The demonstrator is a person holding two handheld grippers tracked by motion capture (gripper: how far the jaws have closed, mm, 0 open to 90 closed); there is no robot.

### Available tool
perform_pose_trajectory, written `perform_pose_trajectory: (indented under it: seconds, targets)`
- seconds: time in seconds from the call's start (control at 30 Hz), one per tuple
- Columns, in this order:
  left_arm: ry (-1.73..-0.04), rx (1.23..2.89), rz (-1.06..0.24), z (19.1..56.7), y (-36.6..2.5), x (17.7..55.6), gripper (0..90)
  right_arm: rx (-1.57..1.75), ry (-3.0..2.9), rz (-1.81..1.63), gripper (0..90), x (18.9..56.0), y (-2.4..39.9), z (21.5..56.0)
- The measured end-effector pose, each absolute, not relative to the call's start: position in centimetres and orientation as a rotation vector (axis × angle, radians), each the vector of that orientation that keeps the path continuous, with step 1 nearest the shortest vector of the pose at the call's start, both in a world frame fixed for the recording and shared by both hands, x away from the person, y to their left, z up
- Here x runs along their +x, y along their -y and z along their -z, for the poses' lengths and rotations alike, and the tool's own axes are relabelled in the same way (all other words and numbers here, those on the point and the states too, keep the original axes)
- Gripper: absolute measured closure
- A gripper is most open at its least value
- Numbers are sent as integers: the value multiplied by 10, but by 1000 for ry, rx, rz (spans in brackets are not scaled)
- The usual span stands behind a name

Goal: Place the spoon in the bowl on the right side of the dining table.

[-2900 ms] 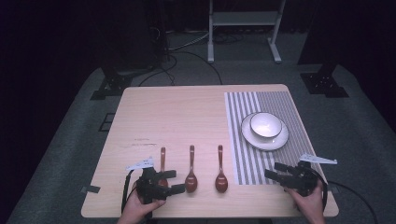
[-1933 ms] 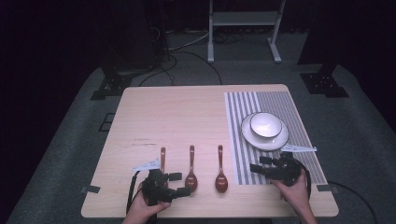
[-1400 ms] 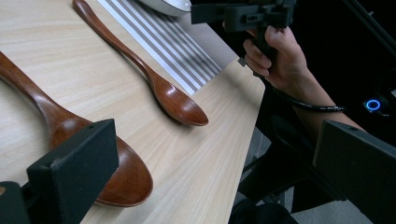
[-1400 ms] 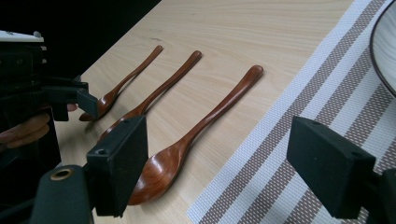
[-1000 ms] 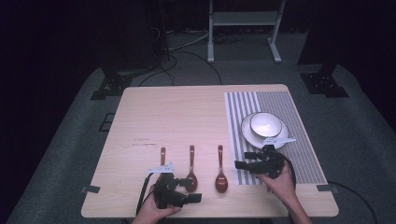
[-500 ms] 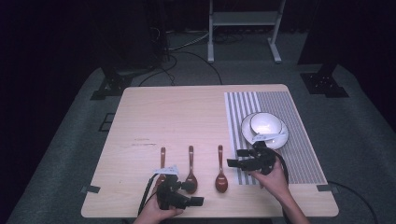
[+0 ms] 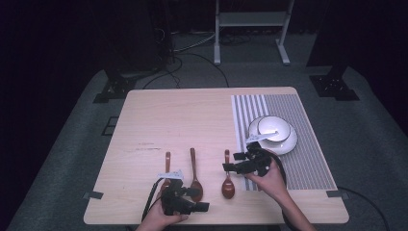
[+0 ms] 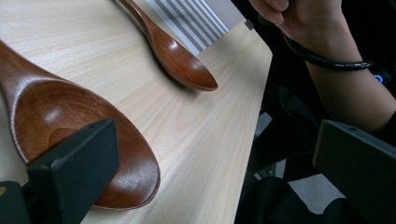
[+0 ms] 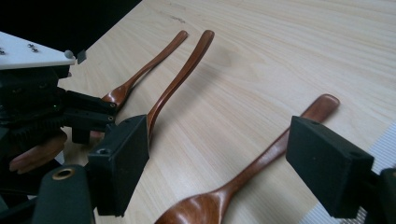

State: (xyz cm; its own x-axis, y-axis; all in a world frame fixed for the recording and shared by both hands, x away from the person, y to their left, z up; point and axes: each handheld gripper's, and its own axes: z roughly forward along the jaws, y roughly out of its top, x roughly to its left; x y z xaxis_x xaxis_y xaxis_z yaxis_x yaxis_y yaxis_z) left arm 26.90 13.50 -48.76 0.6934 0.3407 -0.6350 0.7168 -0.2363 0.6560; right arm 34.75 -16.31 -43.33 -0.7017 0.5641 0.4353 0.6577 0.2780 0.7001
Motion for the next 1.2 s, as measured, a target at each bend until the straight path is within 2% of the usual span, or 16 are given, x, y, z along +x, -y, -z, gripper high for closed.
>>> perform_pose_trajectory:
  seconds: [1.2]
  targets:
    - [-823, 1846, 456, 487, -136, 271, 0, -1098, 2471, 1237, 212, 394, 77, 439]
